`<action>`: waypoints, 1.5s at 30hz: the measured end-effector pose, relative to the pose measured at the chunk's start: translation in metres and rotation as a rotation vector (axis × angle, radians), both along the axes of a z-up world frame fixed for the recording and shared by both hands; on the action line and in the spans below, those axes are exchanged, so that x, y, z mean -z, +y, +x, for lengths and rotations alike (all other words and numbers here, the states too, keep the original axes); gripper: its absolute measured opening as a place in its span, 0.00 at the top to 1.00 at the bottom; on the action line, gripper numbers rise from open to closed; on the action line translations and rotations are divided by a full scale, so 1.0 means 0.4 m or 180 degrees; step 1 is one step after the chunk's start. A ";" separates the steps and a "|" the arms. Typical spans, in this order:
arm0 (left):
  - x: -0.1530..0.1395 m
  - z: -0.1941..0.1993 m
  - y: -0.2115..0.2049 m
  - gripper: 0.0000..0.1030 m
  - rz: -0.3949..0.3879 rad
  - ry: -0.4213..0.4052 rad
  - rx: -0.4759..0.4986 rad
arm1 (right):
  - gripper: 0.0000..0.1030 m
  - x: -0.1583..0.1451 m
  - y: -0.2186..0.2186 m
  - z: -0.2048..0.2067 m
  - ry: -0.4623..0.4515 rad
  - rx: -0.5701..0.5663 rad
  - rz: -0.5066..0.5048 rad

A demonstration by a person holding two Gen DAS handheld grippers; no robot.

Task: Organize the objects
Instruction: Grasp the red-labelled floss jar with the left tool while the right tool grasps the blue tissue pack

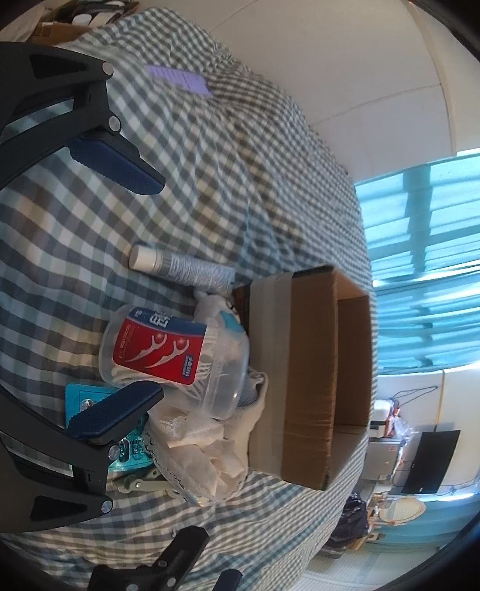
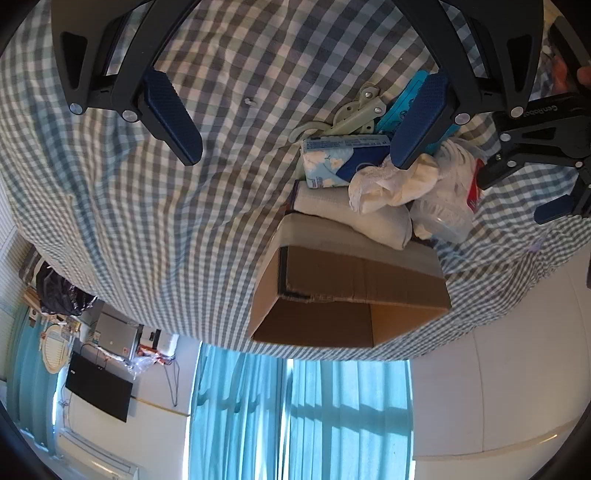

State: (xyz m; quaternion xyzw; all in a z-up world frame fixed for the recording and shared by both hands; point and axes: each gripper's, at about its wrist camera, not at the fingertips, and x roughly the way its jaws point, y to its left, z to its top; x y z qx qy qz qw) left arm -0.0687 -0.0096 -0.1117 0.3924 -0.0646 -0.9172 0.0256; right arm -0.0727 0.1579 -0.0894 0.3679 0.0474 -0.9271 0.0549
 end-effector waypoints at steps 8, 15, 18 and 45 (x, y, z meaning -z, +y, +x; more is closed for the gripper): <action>0.040 -0.039 0.056 0.07 -0.0080 -0.0073 0.0407 | 0.09 0.057 -0.008 -0.044 -0.0240 -0.0120 -0.0002; 0.075 -0.058 0.081 0.38 -0.0039 -0.0239 0.0669 | 0.11 0.111 -0.049 -0.084 -0.0478 -0.0346 0.0014; 0.077 -0.057 0.066 0.38 0.0037 -0.0245 0.0647 | 0.12 0.124 -0.049 -0.101 -0.0549 -0.0377 -0.0096; -0.050 0.015 -0.007 0.39 0.0186 -0.0008 0.0355 | 0.22 0.070 -0.077 -0.059 -0.0311 -0.0490 -0.0124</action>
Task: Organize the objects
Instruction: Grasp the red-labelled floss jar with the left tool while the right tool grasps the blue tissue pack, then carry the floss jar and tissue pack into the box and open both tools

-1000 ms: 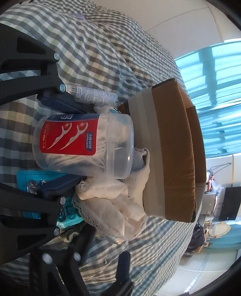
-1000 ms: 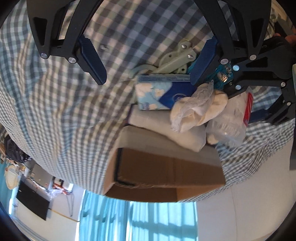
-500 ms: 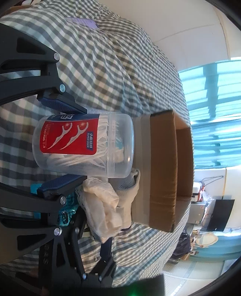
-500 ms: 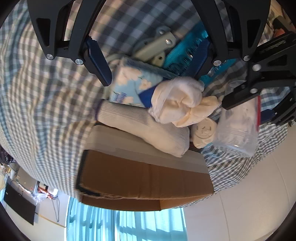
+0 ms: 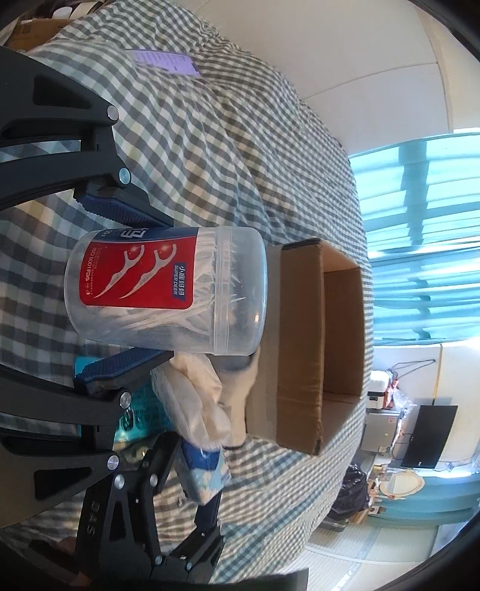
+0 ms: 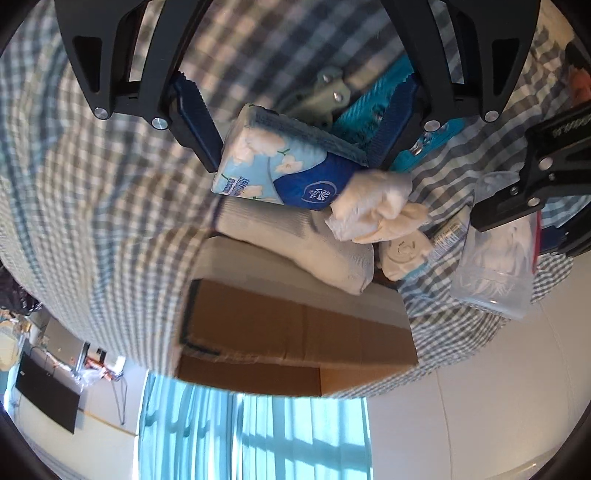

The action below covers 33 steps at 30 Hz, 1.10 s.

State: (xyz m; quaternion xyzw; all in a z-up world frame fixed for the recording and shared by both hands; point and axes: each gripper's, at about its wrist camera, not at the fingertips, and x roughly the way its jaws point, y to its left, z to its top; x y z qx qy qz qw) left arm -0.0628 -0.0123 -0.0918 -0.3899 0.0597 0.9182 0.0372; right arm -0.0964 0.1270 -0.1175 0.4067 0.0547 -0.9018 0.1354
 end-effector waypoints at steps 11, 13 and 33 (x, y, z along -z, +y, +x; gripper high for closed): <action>-0.110 0.057 0.033 0.39 0.0073 0.0308 0.0125 | 0.22 -0.176 0.076 0.131 0.0461 0.0104 -0.0091; -0.138 0.066 0.033 0.39 0.0072 0.0386 0.0134 | 0.22 -0.216 0.082 0.150 0.0567 0.0113 -0.0116; -0.316 -0.073 0.046 0.39 0.0095 0.0755 0.0231 | 0.22 -0.479 0.064 0.064 0.1076 -0.0035 -0.0253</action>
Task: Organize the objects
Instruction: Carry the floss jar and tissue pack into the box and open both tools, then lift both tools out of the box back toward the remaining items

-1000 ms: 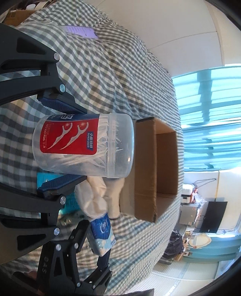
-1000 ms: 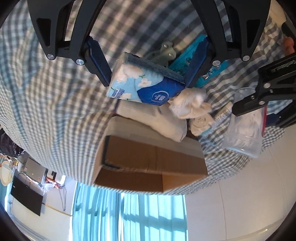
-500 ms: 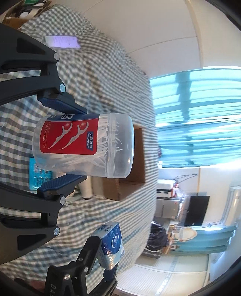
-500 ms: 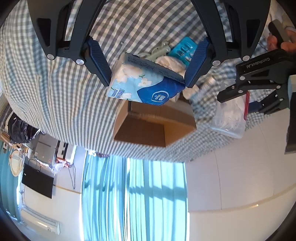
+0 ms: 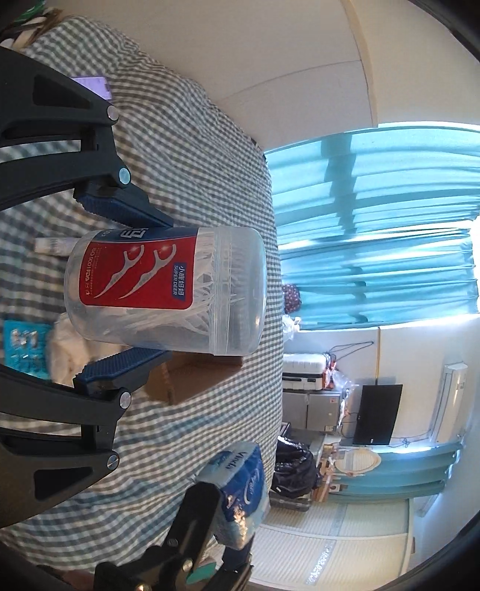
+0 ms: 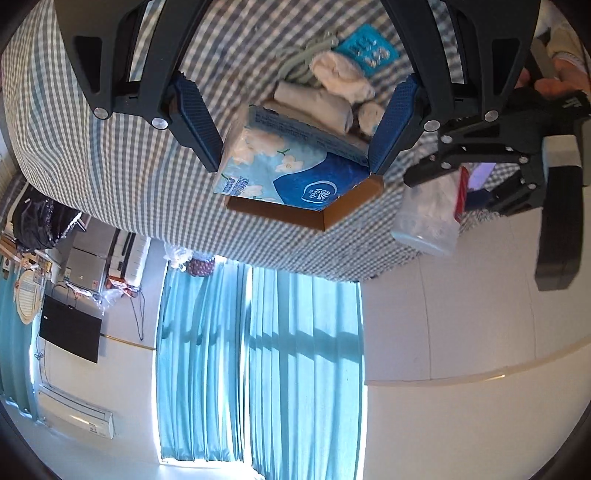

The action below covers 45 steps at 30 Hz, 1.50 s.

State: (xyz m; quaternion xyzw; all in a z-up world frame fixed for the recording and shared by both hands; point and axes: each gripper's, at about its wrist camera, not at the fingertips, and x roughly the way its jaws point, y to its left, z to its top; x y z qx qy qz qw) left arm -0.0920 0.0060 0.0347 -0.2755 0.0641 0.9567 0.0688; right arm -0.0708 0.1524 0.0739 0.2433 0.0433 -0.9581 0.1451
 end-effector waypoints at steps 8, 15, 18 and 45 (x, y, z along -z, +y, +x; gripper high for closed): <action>-0.004 -0.180 -0.008 0.39 0.0061 -0.0042 -0.0053 | 0.22 -0.018 -0.034 -0.183 0.0032 -0.0016 -0.0035; 0.064 -0.355 -0.009 0.39 0.0025 -0.0203 -0.0078 | 0.22 0.033 -0.072 -0.389 -0.0098 -0.0027 0.0005; 0.113 -0.413 -0.004 0.39 -0.0023 -0.0302 -0.0069 | 0.22 0.085 -0.075 -0.476 -0.0247 -0.0030 -0.0037; 0.173 -0.450 0.005 0.04 -0.0096 -0.0444 -0.0034 | 0.06 0.161 0.029 -0.533 -0.0305 0.0213 -0.0303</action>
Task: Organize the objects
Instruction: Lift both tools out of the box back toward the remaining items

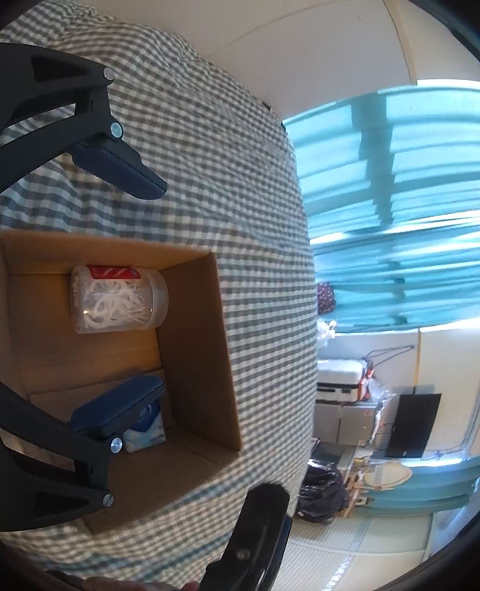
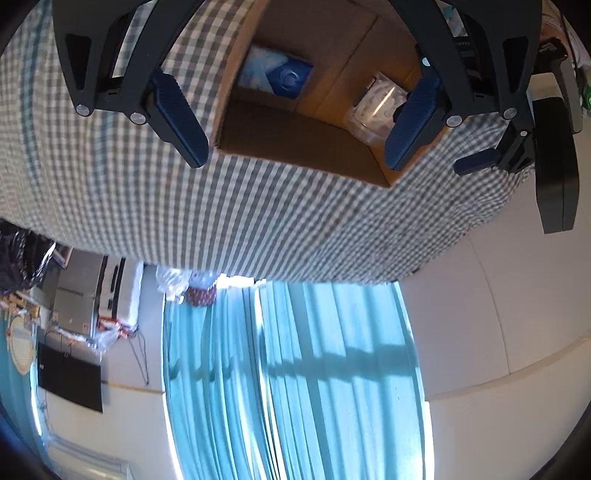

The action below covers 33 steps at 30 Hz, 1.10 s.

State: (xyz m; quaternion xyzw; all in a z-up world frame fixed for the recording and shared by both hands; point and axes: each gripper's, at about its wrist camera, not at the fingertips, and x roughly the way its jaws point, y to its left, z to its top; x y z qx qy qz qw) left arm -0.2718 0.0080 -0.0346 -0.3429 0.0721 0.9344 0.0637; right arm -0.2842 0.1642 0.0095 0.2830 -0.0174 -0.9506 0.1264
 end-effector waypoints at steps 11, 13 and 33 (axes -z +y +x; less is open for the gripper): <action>-0.178 0.207 -0.040 0.00 0.0024 0.0323 -0.0231 | 0.06 -0.208 0.004 0.262 0.0367 0.0004 0.0178; -0.188 0.248 -0.044 0.00 0.0037 0.0320 -0.0286 | 0.06 -0.229 -0.002 0.308 0.0417 0.0003 0.0231; 0.070 0.468 0.004 0.00 0.0098 -0.0095 -0.0755 | 0.06 0.088 0.000 0.548 -0.0082 0.0056 0.0452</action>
